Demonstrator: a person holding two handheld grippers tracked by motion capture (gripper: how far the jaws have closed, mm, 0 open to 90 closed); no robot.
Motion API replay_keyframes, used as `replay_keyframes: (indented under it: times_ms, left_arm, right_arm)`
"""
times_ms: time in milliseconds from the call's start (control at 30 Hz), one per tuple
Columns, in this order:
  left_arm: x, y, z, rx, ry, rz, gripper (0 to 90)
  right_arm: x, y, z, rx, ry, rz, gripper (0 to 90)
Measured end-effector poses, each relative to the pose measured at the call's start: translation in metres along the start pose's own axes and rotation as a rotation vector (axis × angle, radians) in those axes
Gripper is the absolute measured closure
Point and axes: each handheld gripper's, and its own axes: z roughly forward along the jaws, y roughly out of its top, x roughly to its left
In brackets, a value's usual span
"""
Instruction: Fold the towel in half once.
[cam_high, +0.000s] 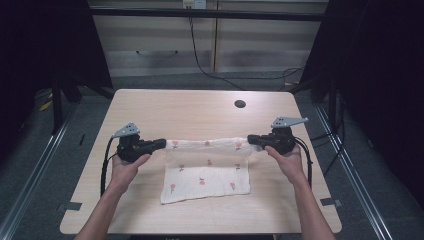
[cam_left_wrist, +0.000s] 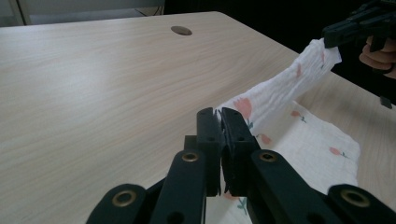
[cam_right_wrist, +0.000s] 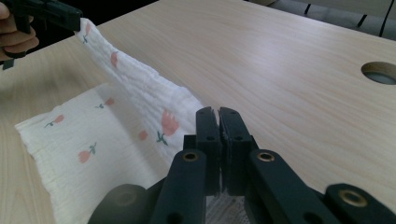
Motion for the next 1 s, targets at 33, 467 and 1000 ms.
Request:
replay_keyframes:
  times_ms: [33, 467, 1000]
  left_arm:
    - [-0.001, -0.002, 0.000, 0.004, 0.005, 0.002, 87.1]
    - [-0.014, -0.015, -0.010, 0.027, -0.019, 0.021, 87.1]
    - [-0.031, -0.013, -0.019, 0.040, -0.035, 0.078, 87.1]
  right_arm:
    - [0.001, -0.002, 0.000, 0.001, 0.003, 0.000, 87.9]
    - [0.019, -0.013, -0.005, -0.004, 0.028, -0.036, 87.9]
    - [0.027, -0.019, -0.010, 0.004, 0.030, -0.057, 88.0]
